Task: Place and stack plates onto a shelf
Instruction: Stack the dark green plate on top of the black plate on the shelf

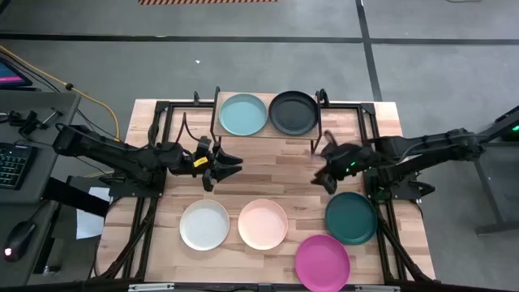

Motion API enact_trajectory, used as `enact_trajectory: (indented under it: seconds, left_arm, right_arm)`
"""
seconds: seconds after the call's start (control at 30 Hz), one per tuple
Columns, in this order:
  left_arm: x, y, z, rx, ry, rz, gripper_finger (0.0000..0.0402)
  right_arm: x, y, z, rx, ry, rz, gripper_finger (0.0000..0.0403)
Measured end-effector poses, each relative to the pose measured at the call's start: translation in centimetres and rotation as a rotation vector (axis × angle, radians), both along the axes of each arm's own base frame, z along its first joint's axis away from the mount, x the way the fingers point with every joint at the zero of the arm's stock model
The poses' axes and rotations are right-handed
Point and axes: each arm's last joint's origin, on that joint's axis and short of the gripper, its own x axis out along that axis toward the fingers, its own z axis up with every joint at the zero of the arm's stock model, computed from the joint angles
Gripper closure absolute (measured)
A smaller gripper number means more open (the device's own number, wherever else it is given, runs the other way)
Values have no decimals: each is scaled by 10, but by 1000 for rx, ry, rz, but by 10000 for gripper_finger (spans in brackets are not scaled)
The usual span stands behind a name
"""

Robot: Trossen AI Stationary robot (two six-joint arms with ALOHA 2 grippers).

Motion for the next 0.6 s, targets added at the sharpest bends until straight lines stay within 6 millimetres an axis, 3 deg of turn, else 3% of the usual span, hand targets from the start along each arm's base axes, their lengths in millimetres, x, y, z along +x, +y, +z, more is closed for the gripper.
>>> enact_trajectory:
  seconds: [0.3, 0.47, 0.6]
  left_arm:
    - [-2, 1, 2, 68, 3, 10, 245]
    - [-2, 2, 1, 77, 3, 16, 245]
    - [-2, 2, 2, 77, 3, 16, 245]
  right_arm:
    - [-19, 15, -59, -27, 733, 103, 224]
    - [-23, 17, -97, 5, 868, 215, 224]
    - [-19, 13, -109, -72, 905, 248, 224]
